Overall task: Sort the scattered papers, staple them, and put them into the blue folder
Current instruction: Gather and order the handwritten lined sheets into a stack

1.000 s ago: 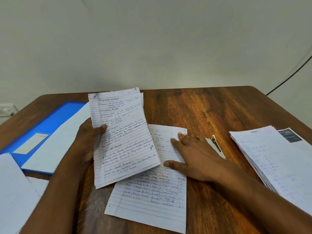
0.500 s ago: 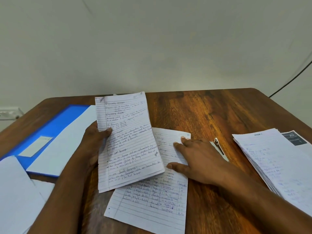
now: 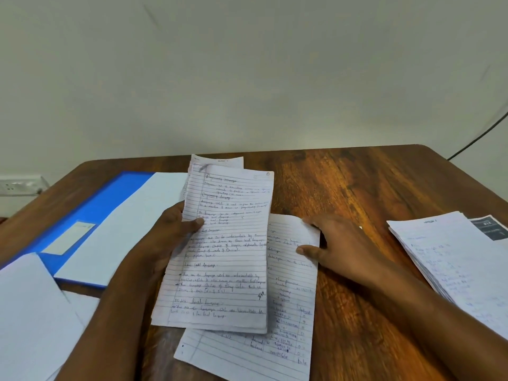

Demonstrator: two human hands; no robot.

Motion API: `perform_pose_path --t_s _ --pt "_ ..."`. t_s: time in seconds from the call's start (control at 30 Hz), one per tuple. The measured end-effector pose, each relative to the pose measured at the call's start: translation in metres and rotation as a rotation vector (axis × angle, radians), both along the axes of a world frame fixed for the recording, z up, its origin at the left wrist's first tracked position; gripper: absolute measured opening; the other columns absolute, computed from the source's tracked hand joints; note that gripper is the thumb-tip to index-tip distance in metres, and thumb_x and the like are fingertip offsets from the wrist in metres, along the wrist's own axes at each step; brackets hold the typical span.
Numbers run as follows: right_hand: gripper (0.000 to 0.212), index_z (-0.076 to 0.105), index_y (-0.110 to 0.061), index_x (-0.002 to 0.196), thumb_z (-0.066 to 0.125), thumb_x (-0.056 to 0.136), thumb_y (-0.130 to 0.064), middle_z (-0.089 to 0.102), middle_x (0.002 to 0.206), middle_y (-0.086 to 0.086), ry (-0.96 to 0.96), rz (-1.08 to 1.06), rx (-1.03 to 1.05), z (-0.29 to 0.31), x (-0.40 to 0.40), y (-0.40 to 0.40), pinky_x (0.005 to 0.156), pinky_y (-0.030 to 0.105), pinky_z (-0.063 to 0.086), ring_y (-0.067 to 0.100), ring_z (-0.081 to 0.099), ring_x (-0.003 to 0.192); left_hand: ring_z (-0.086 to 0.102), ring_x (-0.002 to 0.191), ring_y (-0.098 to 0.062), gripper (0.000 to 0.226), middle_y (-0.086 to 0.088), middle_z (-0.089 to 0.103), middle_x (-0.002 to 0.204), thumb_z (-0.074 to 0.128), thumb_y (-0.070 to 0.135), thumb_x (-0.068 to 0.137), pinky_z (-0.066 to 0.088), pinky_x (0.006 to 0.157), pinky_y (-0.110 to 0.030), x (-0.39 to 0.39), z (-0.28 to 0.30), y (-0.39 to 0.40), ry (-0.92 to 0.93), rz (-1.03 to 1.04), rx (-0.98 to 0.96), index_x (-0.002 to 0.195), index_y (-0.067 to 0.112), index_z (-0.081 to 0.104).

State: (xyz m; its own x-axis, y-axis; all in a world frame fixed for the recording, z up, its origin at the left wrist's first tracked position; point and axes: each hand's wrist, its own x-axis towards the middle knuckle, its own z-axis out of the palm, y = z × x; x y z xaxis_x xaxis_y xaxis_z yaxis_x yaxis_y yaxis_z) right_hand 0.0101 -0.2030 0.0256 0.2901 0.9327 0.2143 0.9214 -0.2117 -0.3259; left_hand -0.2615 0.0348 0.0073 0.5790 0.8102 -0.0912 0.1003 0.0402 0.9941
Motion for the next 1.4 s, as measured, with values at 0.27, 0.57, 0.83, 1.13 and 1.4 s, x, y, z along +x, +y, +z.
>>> perform_pose_path --t_s 0.27,0.57,0.83,1.13,1.4 --pt "0.066 0.063 -0.029 0.136 0.091 0.076 -0.035 0.069 0.125 -0.015 0.220 -0.033 0.089 0.002 0.001 0.002 0.097 0.035 0.055 0.003 0.062 0.114 0.063 0.132 -0.032 0.049 -0.004 0.068 0.142 0.073 0.012 0.096 0.046 0.116 -0.058 0.003 0.000 -0.009 -0.003 -0.148 -0.068 0.143 0.015 0.059" --pt "0.065 0.066 -0.038 0.132 0.093 0.074 -0.028 0.073 0.085 -0.017 0.308 -0.066 0.091 0.003 -0.001 0.003 0.073 0.036 0.061 0.002 0.069 0.077 0.060 0.135 -0.033 0.065 -0.008 0.065 0.145 0.075 0.017 0.083 0.043 0.118 -0.059 0.004 0.005 -0.017 -0.015 -0.173 -0.097 0.144 0.011 0.057" --pt "0.072 0.064 -0.031 0.138 0.094 0.073 -0.025 0.077 0.080 -0.014 0.463 -0.133 0.121 0.002 0.001 0.003 0.077 0.041 0.062 0.004 0.073 0.073 0.059 0.137 -0.032 0.059 -0.008 0.064 0.146 0.074 0.005 0.093 0.041 0.120 -0.057 0.006 0.002 -0.018 -0.031 -0.182 -0.103 0.148 0.009 0.054" --pt "0.017 0.077 -0.023 0.098 0.082 0.085 -0.012 0.080 0.089 -0.009 0.875 -0.167 0.372 0.005 0.003 0.003 0.067 0.030 0.063 0.013 0.078 0.079 0.065 0.131 -0.025 0.046 -0.008 0.068 0.141 0.056 -0.009 0.101 0.048 0.114 -0.042 0.017 0.005 -0.030 -0.033 -0.178 -0.096 0.145 0.004 0.055" --pt "0.015 0.071 -0.013 0.113 0.063 0.100 -0.010 0.081 0.101 0.003 1.120 -0.141 0.493 0.014 -0.009 0.005 0.063 0.026 0.059 0.018 0.079 0.090 0.071 0.120 -0.016 0.040 0.003 0.076 0.127 0.054 -0.009 0.102 0.061 0.090 -0.024 0.030 0.010 -0.043 -0.044 -0.188 -0.073 0.135 0.013 0.061"
